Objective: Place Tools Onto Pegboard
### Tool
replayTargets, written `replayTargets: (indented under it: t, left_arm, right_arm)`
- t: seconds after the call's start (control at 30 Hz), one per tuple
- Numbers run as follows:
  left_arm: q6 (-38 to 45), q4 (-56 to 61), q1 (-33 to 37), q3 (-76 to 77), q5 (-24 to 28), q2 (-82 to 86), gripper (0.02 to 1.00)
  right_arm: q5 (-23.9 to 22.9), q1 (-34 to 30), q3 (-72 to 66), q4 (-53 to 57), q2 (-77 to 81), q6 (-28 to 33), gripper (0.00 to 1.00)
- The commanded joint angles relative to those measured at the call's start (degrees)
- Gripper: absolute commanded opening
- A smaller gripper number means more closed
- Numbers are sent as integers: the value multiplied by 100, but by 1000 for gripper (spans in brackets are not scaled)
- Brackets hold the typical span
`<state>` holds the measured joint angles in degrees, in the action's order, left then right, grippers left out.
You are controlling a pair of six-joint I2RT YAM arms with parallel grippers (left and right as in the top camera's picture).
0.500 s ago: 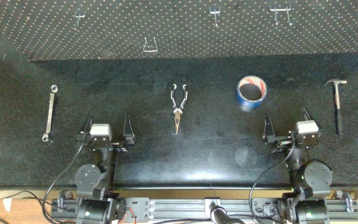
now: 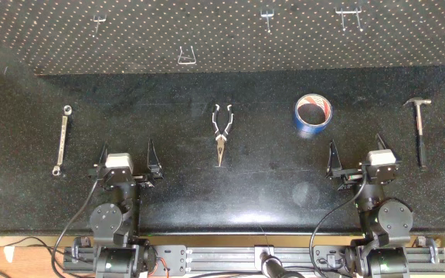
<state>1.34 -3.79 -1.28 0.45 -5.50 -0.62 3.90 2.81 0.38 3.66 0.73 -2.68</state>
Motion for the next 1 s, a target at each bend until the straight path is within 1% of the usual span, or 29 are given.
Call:
replayTargets:
  t: [0.03,0.87,0.93,0.97,1.0]
  left_arm:
    - [66,-31,24,-13,20,42,996]
    - [63,-31,24,-13,22,42,996]
    - [66,-76,15,-13,321,13,996]
    - [546,-2,11,-13,455,-138,996]
    - [2002,57,9,22,664,-236,993]
  right_arm:
    - [-92,39,-15,37,-57,61,976]
    - [-92,39,-15,37,-57,61,976]
    - [-92,39,-15,37,-57,63,976]
    - [-92,39,-15,37,-57,63,976]
    - [-92,39,-15,37,-57,61,976]
